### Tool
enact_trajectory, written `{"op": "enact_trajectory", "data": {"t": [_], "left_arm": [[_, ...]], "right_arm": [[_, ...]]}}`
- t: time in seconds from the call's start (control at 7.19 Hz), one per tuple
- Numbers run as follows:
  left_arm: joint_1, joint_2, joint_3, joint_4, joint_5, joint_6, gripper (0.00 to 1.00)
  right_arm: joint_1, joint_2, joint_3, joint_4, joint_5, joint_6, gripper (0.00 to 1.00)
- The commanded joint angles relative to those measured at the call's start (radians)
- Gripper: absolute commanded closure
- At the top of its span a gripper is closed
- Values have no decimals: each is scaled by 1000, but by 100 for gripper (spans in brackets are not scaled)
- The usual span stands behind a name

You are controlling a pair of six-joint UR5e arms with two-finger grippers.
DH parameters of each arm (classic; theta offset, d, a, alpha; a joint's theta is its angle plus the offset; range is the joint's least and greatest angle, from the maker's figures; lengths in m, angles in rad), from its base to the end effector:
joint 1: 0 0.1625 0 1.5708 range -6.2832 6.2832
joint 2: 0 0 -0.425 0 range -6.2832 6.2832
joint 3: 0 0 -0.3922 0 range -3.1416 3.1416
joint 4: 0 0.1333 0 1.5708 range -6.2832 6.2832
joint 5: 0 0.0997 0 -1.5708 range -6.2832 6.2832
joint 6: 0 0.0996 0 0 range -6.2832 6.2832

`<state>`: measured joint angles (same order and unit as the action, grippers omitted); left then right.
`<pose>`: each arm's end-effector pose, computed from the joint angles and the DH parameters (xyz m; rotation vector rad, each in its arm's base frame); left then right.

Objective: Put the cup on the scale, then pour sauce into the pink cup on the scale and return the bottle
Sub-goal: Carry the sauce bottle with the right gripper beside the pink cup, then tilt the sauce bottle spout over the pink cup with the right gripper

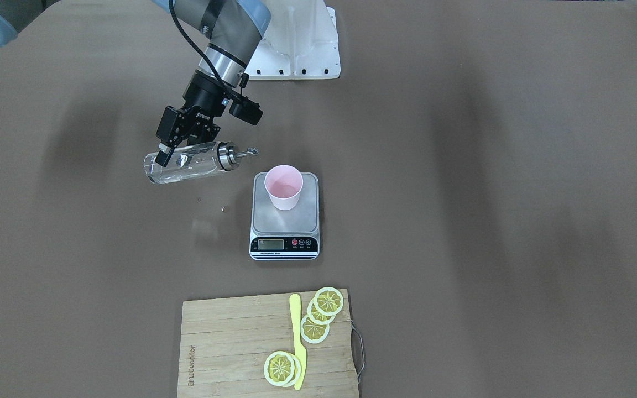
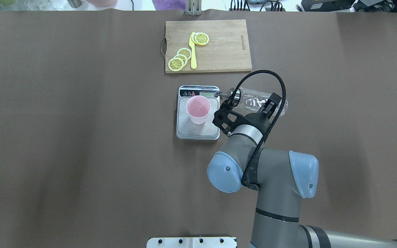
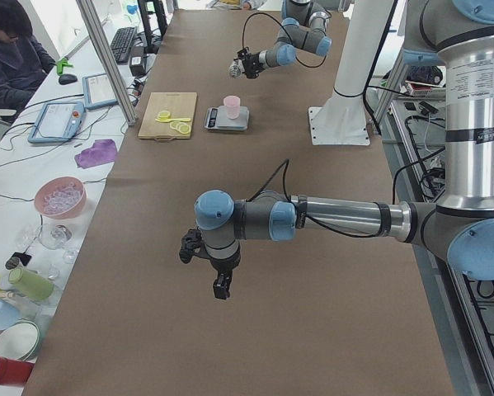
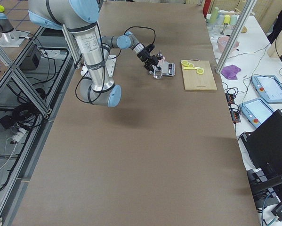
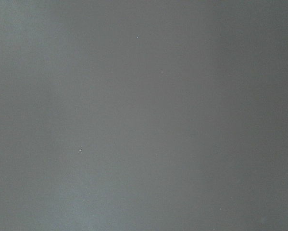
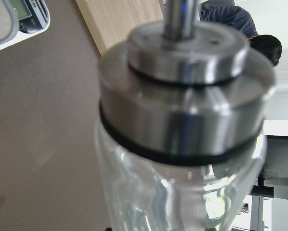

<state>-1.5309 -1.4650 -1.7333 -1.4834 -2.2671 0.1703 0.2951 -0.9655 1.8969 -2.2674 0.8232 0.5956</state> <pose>-0.0517 -0.4464 0.6423 0.0160 0.6978 0.1909 -0.5059 -0.3639 0.2451 0.7417 0.2649 -0.5575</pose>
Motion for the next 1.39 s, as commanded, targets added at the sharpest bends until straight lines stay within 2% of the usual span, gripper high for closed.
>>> {"op": "enact_trajectory", "data": {"t": [0.0, 0.56, 0.84, 0.97, 1.25], "left_arm": [[0, 0, 12, 0, 0, 0, 1], [-2, 2, 12, 9, 0, 0, 1], [-2, 3, 15, 9, 0, 0, 1], [-2, 2, 20, 9, 0, 0, 1], [-2, 2, 20, 9, 0, 0, 1]], "right_arm": [[-1, 10, -13, -18, -1, 4, 100], [6, 83, -70, -125, -2, 44, 100], [15, 169, -210, -161, -2, 101, 100], [15, 182, -223, -165, -2, 104, 100], [15, 183, -223, -253, -2, 143, 100]]}}
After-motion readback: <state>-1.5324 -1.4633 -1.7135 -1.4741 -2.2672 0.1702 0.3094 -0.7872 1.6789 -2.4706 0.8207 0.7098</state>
